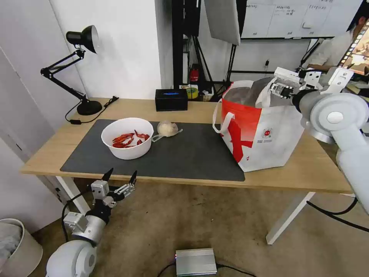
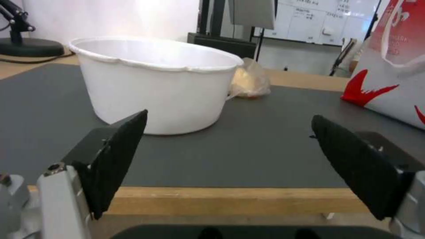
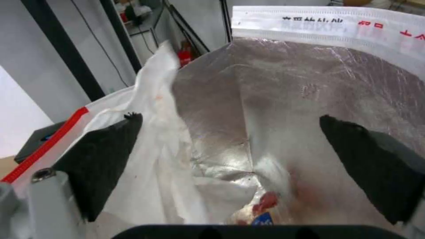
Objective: Pick up the trash from the table and place it into the takeout bag.
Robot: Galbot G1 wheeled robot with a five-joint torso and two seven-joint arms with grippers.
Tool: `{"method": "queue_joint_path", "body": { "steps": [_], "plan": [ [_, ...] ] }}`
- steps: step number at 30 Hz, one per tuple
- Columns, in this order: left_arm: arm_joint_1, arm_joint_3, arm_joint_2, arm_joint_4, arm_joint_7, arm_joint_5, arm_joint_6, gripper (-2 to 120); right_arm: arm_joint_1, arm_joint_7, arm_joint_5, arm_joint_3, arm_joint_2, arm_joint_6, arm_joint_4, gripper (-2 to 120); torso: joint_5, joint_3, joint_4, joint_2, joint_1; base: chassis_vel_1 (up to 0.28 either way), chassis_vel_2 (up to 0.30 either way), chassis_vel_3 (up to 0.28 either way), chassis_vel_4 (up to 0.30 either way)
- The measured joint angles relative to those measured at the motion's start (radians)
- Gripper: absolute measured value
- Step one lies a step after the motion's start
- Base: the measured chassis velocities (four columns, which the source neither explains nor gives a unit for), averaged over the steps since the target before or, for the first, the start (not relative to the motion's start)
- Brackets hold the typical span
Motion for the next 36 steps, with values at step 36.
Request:
{"method": "queue_joint_path", "body": {
  "steps": [36],
  "plan": [
    [-0.008, 0.015, -0.008, 0.019, 0.002, 0.006, -0.002, 100, -0.022, -0.112, -0.322, -0.004, -0.016, -0.029, -0.006, 100, 0.0000, 0.000, 0.0001, 0.000, 0.000, 0.000, 0.000, 0.000, 0.000]
  ]
}}
